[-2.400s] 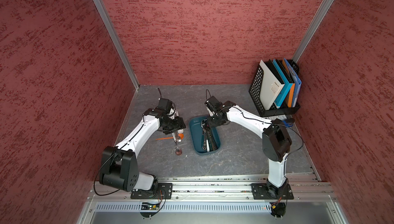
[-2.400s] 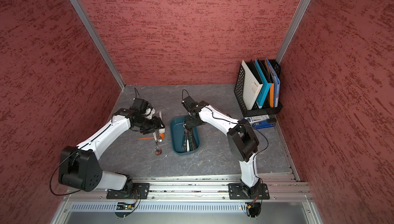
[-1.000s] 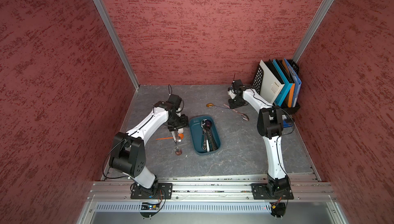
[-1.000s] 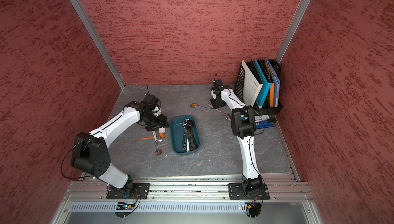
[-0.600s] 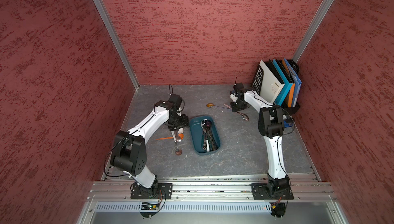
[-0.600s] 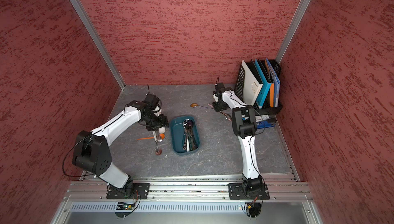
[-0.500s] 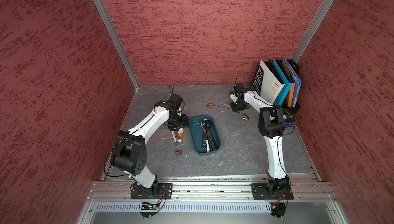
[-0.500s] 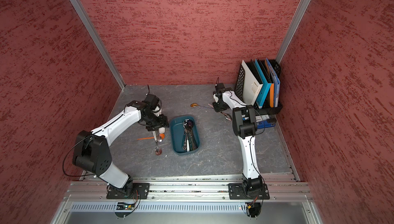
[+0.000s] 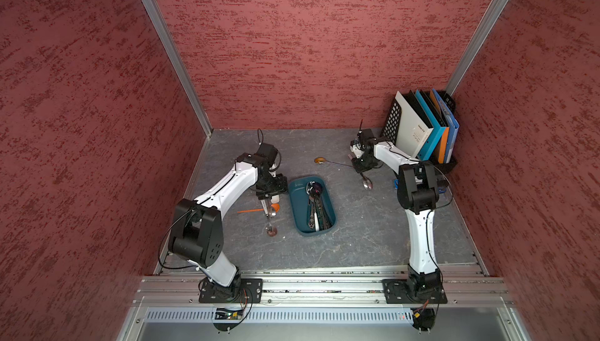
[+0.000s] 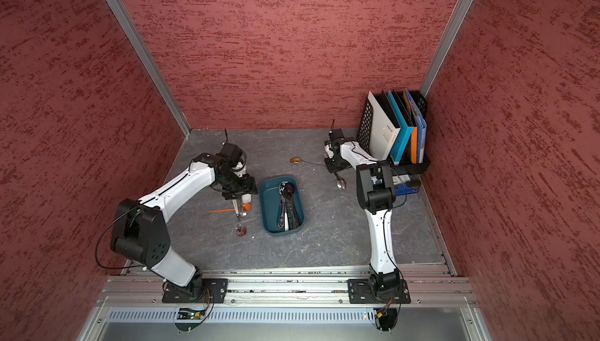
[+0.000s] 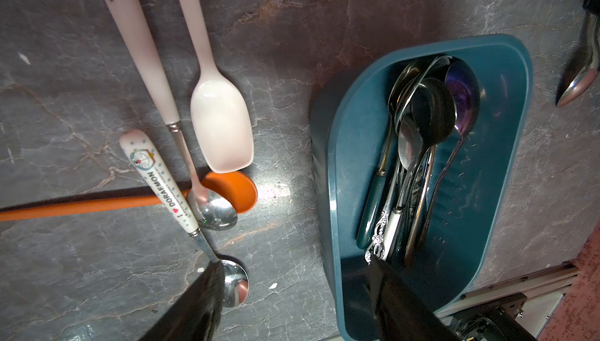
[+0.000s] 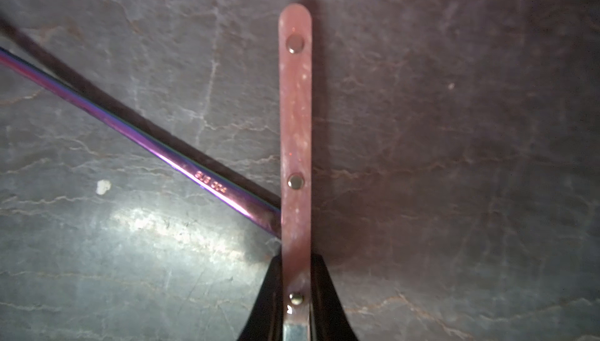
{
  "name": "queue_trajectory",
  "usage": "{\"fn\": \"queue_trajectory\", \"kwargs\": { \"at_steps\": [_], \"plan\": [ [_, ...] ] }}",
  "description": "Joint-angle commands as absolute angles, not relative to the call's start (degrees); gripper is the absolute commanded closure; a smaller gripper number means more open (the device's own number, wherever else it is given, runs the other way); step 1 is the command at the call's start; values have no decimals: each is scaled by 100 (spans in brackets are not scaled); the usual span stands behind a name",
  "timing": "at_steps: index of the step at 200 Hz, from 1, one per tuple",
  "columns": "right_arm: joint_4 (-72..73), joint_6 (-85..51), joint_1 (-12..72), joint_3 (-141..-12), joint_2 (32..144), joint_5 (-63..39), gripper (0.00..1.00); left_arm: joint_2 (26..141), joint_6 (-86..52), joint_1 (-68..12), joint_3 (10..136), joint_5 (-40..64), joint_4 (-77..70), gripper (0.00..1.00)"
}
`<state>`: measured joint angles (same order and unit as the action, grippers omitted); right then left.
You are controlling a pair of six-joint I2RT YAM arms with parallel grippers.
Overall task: Put the spoon into the storage box
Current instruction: Pick up the spoon from the center of the board.
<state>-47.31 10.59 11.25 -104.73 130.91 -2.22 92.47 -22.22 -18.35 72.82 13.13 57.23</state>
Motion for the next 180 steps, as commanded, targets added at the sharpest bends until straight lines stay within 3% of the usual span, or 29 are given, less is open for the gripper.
{"fn": "queue_trajectory", "kwargs": {
  "at_steps": [1, 100, 150, 180],
  "plan": [
    [-4886, 1156, 1101, -10194, 12908, -202, 94, 9166, -2086, -1872, 7338, 1248, 5758, 27],
    [-5184, 1035, 1105, -10090, 12059, -947, 97, 8959, -412, -2713, 7537, 224, 5150, 25],
    [-5505, 535, 1121, -9921, 11676, -2286, 96, 9064, 1011, -3347, 7057, -845, 3637, 25],
    [-6175, 404, 1326, -10001, 11575, -2625, 96, 9132, 2580, -3960, 6460, -1838, 2042, 24]
  ]
}}
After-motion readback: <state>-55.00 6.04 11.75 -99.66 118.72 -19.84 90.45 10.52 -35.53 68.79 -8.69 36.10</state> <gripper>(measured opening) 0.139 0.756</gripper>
